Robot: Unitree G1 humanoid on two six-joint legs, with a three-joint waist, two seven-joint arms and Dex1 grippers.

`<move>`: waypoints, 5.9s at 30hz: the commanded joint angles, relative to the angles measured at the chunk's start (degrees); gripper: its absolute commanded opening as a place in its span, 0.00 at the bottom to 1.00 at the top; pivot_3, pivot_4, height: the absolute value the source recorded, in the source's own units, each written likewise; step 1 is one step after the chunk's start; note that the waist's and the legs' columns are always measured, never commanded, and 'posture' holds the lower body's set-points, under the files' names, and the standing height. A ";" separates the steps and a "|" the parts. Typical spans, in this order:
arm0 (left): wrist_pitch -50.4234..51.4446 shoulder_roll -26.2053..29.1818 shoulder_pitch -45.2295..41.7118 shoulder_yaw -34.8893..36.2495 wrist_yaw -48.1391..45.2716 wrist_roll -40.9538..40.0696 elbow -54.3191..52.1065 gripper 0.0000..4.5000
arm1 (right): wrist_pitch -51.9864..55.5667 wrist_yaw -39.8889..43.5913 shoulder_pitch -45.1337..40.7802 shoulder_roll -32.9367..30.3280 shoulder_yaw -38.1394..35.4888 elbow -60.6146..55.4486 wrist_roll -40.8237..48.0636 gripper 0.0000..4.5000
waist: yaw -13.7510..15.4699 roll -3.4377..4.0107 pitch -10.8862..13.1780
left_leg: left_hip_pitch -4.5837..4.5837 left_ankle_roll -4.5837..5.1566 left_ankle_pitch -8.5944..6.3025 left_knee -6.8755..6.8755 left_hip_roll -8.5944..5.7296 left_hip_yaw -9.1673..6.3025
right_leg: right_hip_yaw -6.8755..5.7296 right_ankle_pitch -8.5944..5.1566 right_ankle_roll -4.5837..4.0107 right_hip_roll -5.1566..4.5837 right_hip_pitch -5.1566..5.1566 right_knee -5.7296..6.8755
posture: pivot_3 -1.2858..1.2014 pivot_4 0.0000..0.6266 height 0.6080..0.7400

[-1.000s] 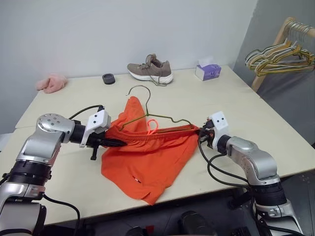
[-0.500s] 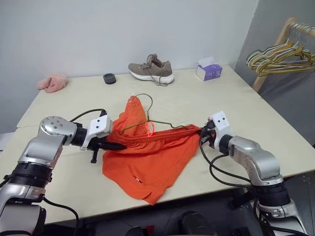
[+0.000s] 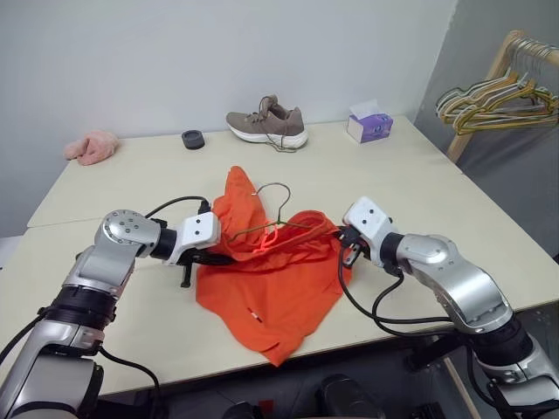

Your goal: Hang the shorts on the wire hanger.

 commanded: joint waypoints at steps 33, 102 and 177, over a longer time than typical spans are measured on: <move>2.63 -0.75 1.33 0.11 -2.04 -1.51 -5.93 0.00 | -6.57 23.41 -12.44 -5.84 11.44 15.61 -4.96 0.77 | 0.06 -0.02 0.04 | -0.01 0.00 0.00 -0.02 -0.04 -0.02 | -0.06 0.10 -0.18 -0.07 0.01 -0.07 | 0.40 0.04 1.00; 16.50 -38.85 -17.07 -0.23 16.26 -15.85 -9.87 0.97 | 37.05 -6.50 26.83 -11.87 -71.17 -4.64 2.57 0.00 | -8.14 0.16 0.39 | 0.11 0.49 -0.31 0.00 -0.16 0.76 | 0.22 -0.01 0.15 0.09 0.63 -1.07 | 0.31 0.13 1.00; 16.49 -50.92 -20.68 -1.13 21.66 -22.60 -12.13 1.00 | 17.38 -22.23 -9.28 -29.84 -66.93 39.44 2.49 0.99 | -11.17 0.16 3.15 | 1.08 1.36 -0.90 -0.78 -0.18 3.29 | 2.64 0.26 1.15 -0.07 1.04 -2.31 | 0.34 0.18 1.00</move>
